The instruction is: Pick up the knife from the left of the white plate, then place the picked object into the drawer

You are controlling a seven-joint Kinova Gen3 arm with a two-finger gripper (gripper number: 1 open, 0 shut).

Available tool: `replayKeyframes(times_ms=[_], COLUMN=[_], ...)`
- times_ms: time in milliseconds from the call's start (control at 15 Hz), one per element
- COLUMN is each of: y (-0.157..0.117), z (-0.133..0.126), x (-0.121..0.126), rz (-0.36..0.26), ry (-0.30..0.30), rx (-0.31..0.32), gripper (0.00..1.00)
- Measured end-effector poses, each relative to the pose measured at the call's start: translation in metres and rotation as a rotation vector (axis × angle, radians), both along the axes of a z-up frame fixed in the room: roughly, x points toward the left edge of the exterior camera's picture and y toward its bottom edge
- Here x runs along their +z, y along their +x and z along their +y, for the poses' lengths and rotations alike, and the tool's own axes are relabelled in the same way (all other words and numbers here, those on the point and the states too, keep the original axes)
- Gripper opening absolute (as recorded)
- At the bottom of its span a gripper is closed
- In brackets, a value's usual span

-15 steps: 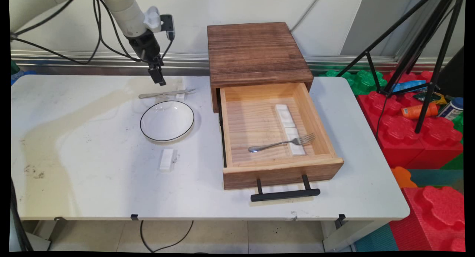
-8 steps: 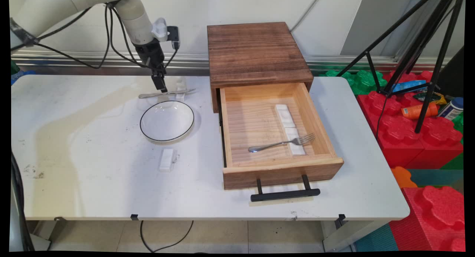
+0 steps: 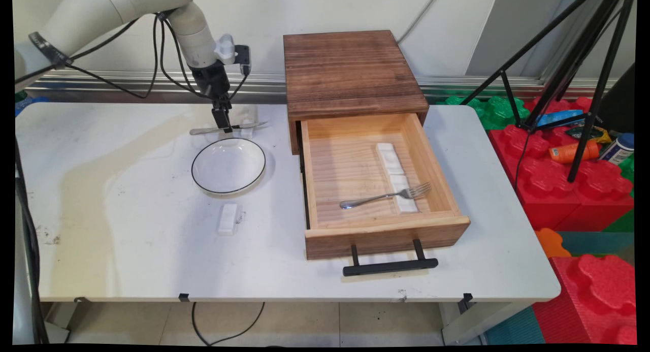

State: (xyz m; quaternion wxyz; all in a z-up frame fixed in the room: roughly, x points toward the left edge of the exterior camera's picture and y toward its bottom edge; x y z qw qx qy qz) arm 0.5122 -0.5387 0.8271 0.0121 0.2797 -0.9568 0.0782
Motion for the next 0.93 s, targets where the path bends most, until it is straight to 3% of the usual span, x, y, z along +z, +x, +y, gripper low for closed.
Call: replayKeyframes(times_ms=[400, 467, 933], y=[0.002, 0.003, 0.005], z=[-0.008, -0.009, -0.011], x=[-0.012, -0.013, -0.020], rz=[0.013, 0.016, 0.041], ry=[0.027, 0.031, 0.053], rx=[-0.009, -0.012, -0.027], gripper=[1.00, 0.00, 0.00])
